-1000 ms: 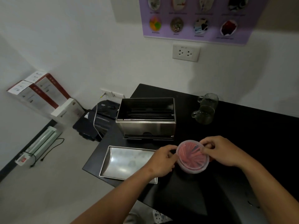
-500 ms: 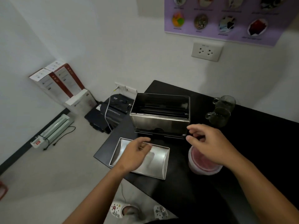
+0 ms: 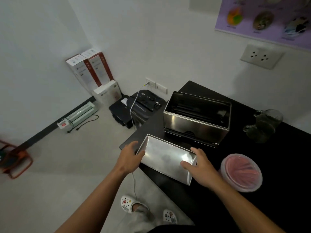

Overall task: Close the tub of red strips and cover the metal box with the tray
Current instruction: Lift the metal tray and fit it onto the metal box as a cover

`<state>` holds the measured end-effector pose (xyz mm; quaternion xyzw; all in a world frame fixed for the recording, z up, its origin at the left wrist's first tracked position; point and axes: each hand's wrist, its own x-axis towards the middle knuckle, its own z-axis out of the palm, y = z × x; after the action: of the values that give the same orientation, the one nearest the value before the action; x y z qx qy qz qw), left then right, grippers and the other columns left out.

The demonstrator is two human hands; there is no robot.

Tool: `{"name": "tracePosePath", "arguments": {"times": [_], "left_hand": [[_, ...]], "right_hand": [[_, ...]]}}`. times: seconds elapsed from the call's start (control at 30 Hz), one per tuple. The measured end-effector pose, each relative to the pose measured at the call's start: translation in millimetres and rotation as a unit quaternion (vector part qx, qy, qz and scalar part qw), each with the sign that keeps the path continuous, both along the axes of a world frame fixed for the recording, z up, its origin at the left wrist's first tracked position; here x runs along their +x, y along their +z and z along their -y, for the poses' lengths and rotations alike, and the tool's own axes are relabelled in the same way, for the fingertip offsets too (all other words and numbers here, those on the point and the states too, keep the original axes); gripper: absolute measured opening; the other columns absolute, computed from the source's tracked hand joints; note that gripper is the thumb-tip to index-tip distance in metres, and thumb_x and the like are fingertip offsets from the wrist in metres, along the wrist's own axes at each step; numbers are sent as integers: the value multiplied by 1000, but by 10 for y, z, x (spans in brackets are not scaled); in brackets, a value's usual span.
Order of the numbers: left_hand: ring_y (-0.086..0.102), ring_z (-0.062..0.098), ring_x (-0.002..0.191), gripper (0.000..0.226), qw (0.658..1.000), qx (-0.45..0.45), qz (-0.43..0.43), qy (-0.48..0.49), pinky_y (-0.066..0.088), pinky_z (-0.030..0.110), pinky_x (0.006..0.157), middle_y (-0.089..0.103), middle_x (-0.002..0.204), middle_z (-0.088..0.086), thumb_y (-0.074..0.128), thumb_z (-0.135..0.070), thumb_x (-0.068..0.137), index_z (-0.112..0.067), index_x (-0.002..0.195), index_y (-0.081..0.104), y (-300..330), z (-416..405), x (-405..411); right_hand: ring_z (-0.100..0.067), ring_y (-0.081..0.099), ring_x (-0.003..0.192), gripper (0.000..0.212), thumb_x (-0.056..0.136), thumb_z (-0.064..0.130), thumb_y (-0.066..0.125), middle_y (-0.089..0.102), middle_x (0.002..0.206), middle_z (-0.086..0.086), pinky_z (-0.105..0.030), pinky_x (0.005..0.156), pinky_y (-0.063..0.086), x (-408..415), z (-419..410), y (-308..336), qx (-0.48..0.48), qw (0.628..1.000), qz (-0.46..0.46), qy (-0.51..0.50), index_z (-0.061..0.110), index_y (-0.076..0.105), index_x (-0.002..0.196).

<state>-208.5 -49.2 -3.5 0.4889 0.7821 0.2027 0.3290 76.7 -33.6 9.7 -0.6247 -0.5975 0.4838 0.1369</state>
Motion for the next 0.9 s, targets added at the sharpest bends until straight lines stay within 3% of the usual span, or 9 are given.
{"name": "tracePosePath", "arguments": {"times": [0.13, 0.23, 0.37, 0.53, 0.63, 0.7, 0.73, 0.8, 0.9], "left_hand": [[56, 30, 140, 71, 999, -37, 30, 8, 44, 38, 113, 53, 159, 11, 68, -33, 98, -11, 160, 40, -65, 60, 20], [58, 28, 137, 64, 998, -31, 46, 18, 46, 43, 114, 58, 154, 8, 67, -30, 99, -11, 156, 47, -64, 73, 66], [67, 20, 116, 45, 997, 1, 70, 45, 47, 29, 92, 69, 125, -7, 67, -22, 97, -16, 141, 62, -9, 137, 127], [68, 6, 113, 46, 990, 85, 85, 80, 52, 24, 96, 71, 126, -7, 69, -17, 97, -15, 142, 62, 182, 181, 118], [67, -14, 84, 47, 974, 165, 102, 118, 50, 3, 81, 70, 111, -13, 70, -13, 97, -21, 142, 63, 396, 182, 110], [67, -3, 81, 47, 960, 216, 132, 120, 58, 18, 86, 68, 104, -10, 70, -9, 98, -28, 140, 61, 532, 187, 110], [71, 3, 88, 46, 954, 234, 145, 116, 62, 30, 91, 70, 106, -8, 70, -8, 98, -27, 139, 61, 603, 180, 109], [75, 11, 107, 45, 948, 259, 152, 101, 61, 39, 100, 74, 121, -5, 72, -10, 98, -20, 141, 64, 740, 145, 105], [69, 16, 122, 51, 946, 284, 152, 47, 58, 40, 104, 68, 135, -4, 75, -22, 96, -23, 145, 61, 895, 96, 84]], "right_hand": [[-26, 32, 157, 82, 96, 31, 75, 26, 173, -9, -35, 124, 28, -80, -1, -127, -27, 998, -16, -54, 13, 32, 164], [-27, 40, 152, 80, 94, 28, 76, 37, 168, -9, -31, 111, 33, -129, -25, -143, -32, 993, -47, -106, 16, 36, 162], [-29, 45, 149, 77, 94, 26, 75, 44, 164, -13, -32, 107, 37, -134, -67, -126, -47, 987, -67, -141, 15, 41, 161], [-28, 52, 142, 63, 95, 27, 76, 53, 157, -11, -35, 111, 42, -73, -106, -75, -45, 985, -86, -141, 16, 53, 153], [-26, 59, 133, 58, 97, 28, 75, 59, 149, -9, -45, 113, 48, -68, -147, 15, -65, 980, -128, -136, 15, 56, 150], [-16, 67, 115, 52, 98, 27, 73, 65, 138, -5, -38, 97, 56, -96, -172, 54, -93, 975, -155, -127, 14, 58, 147], [-12, 73, 101, 44, 100, 24, 72, 73, 127, -4, -31, 82, 59, -116, -190, 62, -115, 969, -178, -127, 14, 62, 141], [-11, 80, 76, 16, 102, 17, 67, 84, 94, -2, -25, 61, 61, -151, -197, 90, -157, 953, -225, -127, 16, 73, 116], [-15, 77, 67, 35, 103, 17, 62, 83, 79, -2, -28, 61, 60, -197, -160, 132, -194, 944, -249, -101, 20, 86, 78]]}}
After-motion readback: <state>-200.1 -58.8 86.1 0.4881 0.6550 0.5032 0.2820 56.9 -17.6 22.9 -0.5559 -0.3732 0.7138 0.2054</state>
